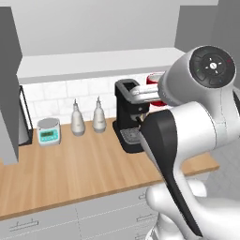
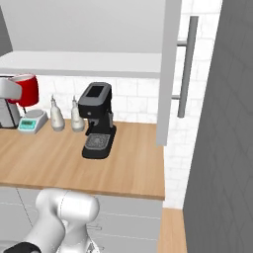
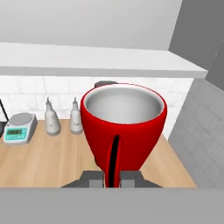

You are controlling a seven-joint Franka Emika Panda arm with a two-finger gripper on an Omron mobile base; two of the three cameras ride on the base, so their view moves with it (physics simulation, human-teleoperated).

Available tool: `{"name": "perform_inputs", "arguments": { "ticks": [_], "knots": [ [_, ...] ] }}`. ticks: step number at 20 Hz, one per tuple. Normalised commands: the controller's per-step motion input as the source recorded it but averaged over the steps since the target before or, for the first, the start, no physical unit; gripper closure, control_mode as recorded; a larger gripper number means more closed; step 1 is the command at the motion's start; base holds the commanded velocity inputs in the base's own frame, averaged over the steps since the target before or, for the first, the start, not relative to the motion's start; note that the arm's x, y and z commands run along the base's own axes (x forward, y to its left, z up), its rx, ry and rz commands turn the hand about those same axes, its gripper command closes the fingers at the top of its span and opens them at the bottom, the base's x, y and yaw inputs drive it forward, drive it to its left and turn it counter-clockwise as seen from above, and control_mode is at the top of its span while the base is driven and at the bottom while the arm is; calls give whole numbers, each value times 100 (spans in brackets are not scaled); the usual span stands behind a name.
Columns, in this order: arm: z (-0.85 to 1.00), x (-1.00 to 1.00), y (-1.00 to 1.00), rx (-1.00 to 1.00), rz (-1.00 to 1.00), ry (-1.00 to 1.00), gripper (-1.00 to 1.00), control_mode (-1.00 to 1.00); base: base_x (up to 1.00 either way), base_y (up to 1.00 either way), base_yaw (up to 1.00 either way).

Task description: Gather all objects into one cabinet and sort the glasses and bowls to opposite sides.

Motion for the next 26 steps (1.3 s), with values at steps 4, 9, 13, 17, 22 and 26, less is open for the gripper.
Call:
{"name": "perform_inputs", "arguments": {
  "ticks": [4,9,13,17,22,26],
  "knots": [
    [0,0,0,0,0,0,100,100,-100,-19,0],
    [0,0,0,0,0,0,100,100,-100,-7,0],
    [0,0,0,0,0,0,100,100,-78,21,0],
    [0,0,0,0,0,0,100,100,-5,99,0],
    [0,0,0,0,0,0,100,100,-11,93,0],
    [0,0,0,0,0,0,100,100,-1,91,0]
  ]
}}
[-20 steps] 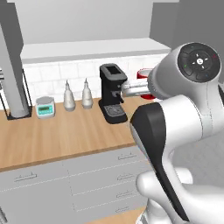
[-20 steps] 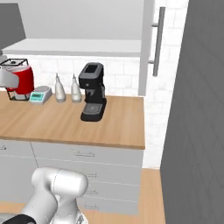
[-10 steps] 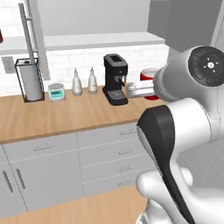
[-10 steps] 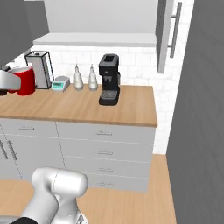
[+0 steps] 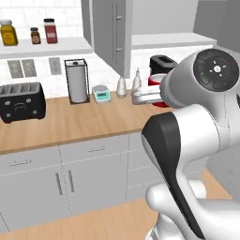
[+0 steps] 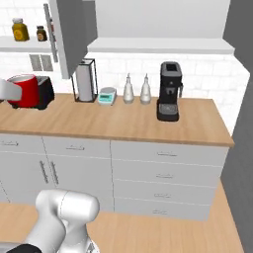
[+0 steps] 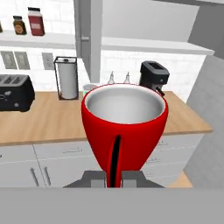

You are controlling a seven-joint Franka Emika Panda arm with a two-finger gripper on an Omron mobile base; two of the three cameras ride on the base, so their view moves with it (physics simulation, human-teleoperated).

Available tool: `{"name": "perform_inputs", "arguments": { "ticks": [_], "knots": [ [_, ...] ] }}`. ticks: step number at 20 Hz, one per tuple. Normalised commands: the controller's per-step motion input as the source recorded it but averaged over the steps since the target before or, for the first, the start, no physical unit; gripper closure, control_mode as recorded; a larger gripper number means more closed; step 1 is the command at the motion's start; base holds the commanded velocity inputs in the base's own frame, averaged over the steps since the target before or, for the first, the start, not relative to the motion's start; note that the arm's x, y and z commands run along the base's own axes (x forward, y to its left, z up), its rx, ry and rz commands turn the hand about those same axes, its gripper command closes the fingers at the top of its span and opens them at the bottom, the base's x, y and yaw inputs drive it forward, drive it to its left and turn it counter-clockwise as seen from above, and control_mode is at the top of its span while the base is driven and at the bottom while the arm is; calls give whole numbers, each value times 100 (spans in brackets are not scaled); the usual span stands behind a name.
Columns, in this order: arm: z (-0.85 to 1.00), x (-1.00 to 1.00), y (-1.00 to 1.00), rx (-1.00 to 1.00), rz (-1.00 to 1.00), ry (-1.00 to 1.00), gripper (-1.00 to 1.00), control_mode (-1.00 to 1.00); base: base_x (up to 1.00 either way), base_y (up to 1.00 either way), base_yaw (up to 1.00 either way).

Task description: Gather all objects into one cabinet and sort the glasses and bowls to opposite sides.

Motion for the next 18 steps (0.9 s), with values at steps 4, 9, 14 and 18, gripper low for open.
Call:
{"name": "perform_inputs", "arguments": {
  "ticks": [4,9,14,18],
  "knots": [
    [0,0,0,0,0,0,100,100,0,85,0],
    [0,0,0,0,0,0,100,100,0,89,0],
    [0,0,0,0,0,0,100,100,0,96,0],
    [0,0,0,0,0,0,100,100,-1,100,0]
  ]
}}
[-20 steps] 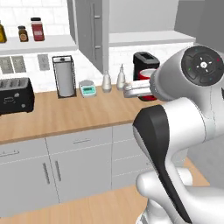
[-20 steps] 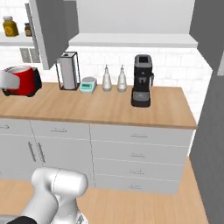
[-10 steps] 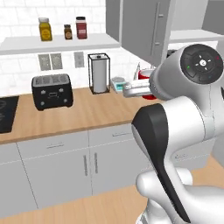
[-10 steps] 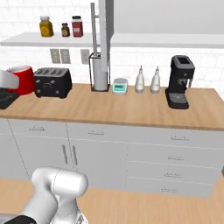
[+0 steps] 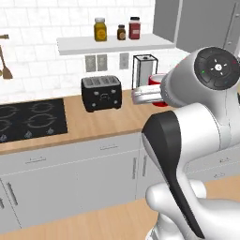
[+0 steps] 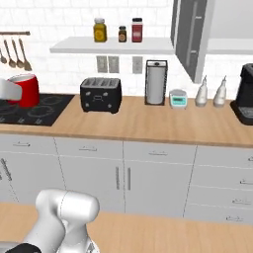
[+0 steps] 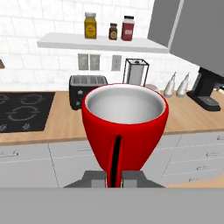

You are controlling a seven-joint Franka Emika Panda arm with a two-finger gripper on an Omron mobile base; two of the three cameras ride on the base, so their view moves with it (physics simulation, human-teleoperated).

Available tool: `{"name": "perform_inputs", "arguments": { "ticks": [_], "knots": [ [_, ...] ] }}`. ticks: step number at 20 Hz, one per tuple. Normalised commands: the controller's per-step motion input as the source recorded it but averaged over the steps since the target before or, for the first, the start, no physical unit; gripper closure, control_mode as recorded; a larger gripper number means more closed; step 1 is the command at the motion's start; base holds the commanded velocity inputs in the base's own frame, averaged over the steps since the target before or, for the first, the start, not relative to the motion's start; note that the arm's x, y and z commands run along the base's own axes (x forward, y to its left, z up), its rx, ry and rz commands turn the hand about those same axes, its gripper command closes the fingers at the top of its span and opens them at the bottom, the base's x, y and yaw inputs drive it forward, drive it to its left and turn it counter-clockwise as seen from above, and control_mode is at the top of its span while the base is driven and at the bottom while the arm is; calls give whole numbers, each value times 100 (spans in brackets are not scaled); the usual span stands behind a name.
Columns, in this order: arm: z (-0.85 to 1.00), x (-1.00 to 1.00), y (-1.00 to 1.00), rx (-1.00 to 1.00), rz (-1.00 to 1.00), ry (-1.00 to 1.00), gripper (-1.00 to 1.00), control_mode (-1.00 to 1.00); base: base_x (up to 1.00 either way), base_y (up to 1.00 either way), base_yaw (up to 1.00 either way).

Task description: Gather all objects into one cabinet and sort the glasses and bowls to opposite sides.

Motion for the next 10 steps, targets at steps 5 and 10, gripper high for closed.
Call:
{"name": "perform_inputs", "arguments": {
  "ticks": [5,10],
  "knots": [
    [0,0,0,0,0,0,100,100,-2,100,0],
    [0,0,0,0,0,0,100,100,-4,100,0]
  ]
}}
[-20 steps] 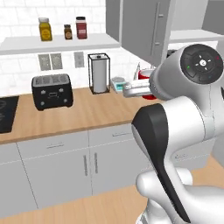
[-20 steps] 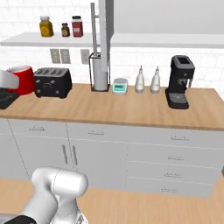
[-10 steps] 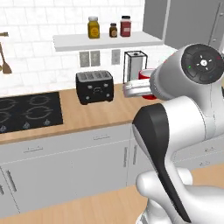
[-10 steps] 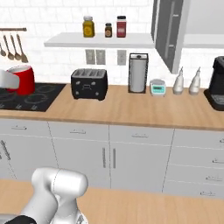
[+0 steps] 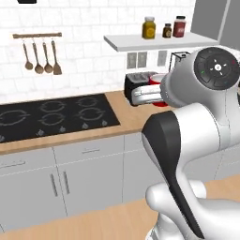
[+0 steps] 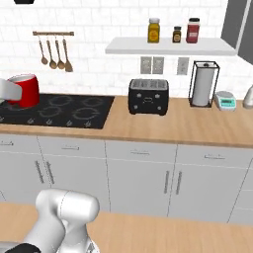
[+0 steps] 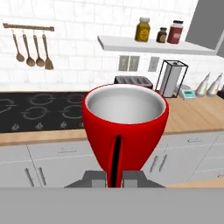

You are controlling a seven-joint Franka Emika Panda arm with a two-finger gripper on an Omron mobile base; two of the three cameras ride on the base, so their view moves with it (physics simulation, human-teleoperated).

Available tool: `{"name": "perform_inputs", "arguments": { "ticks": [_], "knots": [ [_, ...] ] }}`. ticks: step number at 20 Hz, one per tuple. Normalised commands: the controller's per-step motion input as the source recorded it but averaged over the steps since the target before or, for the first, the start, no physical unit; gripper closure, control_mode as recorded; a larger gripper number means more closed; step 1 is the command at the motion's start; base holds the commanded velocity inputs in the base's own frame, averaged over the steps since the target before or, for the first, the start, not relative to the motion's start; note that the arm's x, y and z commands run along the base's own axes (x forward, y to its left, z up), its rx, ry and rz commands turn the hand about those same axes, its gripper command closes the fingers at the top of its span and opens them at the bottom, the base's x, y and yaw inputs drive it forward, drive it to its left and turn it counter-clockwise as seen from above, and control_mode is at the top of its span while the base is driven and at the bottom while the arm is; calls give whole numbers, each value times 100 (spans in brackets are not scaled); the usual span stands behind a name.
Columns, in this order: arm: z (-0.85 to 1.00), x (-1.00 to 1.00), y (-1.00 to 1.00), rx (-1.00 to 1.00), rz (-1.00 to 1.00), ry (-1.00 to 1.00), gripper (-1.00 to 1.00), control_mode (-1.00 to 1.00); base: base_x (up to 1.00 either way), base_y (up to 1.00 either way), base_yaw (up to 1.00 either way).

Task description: Gather all objects into one cabinet and sort the glasses and bowls to opposite sides.

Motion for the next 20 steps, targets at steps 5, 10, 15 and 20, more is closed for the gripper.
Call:
{"name": "perform_inputs", "arguments": {
  "ticks": [5,10,15,20],
  "knots": [
    [0,0,0,0,0,0,100,100,-5,99,0],
    [0,0,0,0,0,0,100,100,-4,89,0],
    [0,0,0,0,0,0,100,100,-91,14,1],
    [0,0,0,0,0,0,100,100,-50,42,0]
  ]
}}
